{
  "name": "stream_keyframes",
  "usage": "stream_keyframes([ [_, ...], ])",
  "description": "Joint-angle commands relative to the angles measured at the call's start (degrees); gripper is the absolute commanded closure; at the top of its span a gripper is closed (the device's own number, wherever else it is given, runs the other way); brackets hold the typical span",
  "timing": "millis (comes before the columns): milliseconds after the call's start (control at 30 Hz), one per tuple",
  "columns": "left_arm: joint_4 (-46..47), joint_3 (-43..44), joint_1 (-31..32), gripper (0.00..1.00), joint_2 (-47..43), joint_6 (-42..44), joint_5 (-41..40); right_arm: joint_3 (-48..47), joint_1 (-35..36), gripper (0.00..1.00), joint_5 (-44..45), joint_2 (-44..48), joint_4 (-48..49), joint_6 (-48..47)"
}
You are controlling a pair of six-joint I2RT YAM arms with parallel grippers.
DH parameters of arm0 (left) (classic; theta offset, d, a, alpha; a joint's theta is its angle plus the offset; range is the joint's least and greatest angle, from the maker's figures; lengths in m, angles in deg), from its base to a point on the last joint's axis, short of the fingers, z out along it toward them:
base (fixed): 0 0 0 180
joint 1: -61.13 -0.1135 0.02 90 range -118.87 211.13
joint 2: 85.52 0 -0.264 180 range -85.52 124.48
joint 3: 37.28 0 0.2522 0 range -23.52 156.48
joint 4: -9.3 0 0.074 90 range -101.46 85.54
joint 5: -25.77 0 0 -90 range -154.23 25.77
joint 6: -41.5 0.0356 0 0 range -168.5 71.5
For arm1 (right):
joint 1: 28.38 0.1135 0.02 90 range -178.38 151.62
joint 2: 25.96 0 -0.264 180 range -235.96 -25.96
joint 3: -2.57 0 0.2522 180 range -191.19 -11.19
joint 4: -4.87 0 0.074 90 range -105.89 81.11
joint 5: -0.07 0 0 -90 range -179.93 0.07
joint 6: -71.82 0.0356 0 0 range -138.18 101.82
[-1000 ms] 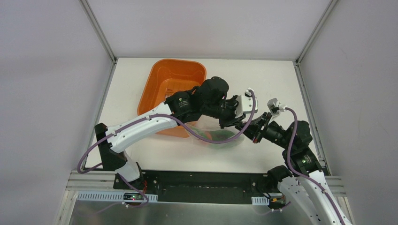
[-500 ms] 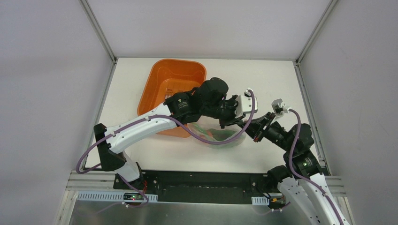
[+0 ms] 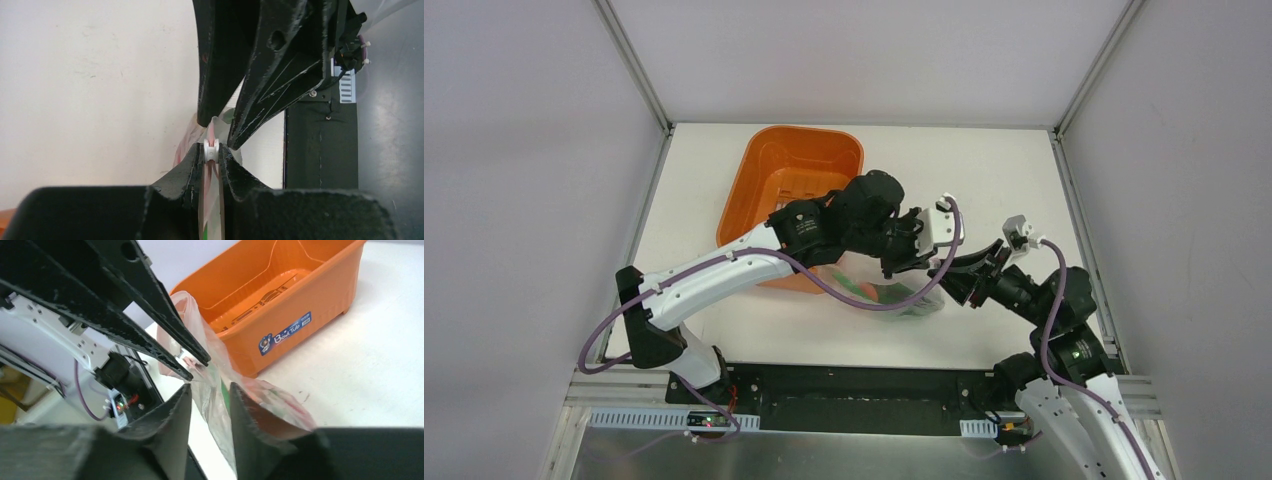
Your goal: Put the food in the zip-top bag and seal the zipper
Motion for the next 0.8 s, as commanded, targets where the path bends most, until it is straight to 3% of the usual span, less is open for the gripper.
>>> stream_keyframes([
  [0, -4.88, 5.51, -0.44, 0.99, -0.29, 0.23, 3.64, -7.70, -0.37, 0.55, -5.40, -3.66, -4.91, -9.72],
  [133, -8.44, 8.94, -0.42, 0.99, 1.59, 1.13, 5.79, -9.79, -0.32, 0.51, -5.43, -5.97, -7.67, -15.43],
  [400, -11.15, 10.28, -0.44, 0.99, 2.48, 1.60, 6.83, -10.98, -0.34, 0.73, -8.39, -7.62, -7.82, -17.40],
  [500, -11.86, 10.83, -0.40, 0.99, 3.02, 1.73, 7.28, -11.51, -0.35, 0.61, -8.20, -7.80, -7.43, -17.00],
  [600, -12.44, 11.73, -0.39, 0.99, 3.71, 1.48, 7.82, -12.50, -0.34, 0.61, -8.64, -8.65, -7.59, -17.84],
  [767, -12.78, 12.16, -0.42, 0.99, 4.04, 1.21, 7.75, -13.18, -0.37, 0.80, -10.80, -10.12, -7.57, -18.38],
])
